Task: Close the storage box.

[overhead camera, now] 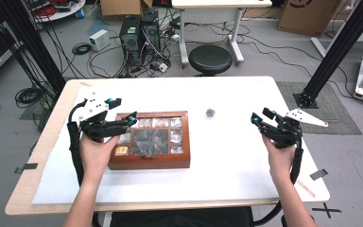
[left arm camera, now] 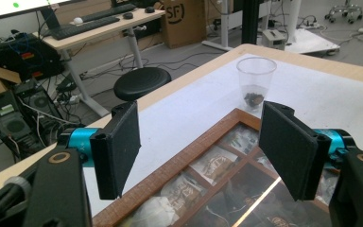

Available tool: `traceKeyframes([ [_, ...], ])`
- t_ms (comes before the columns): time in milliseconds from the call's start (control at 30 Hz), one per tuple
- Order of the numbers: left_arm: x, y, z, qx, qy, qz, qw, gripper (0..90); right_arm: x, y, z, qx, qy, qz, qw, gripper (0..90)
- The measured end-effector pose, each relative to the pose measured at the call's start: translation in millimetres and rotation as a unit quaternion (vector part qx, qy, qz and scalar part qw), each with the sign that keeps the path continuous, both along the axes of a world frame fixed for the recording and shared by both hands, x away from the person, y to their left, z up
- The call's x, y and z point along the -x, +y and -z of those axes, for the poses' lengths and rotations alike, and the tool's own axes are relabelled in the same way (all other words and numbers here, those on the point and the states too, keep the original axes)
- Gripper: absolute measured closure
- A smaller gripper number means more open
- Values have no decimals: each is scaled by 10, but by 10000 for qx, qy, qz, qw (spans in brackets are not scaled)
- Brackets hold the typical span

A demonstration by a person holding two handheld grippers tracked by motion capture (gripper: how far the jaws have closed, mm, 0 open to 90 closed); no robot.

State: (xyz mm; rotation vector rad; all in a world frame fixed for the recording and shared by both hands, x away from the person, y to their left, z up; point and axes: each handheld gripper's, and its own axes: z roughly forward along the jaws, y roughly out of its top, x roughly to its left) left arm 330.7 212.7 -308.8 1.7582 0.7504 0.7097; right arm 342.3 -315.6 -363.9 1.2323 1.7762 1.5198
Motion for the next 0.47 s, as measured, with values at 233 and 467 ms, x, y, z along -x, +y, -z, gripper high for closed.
traceKeyframes([
  [233, -22, 27, 66, 46, 68, -36, 10000, 302, -6, 2, 4, 42, -34, -13, 10000, 407],
  [467, -51, 89, 87, 198, 154, -45, 9997, 302, -22, -10, 19, 45, 0, 3, 10000, 401],
])
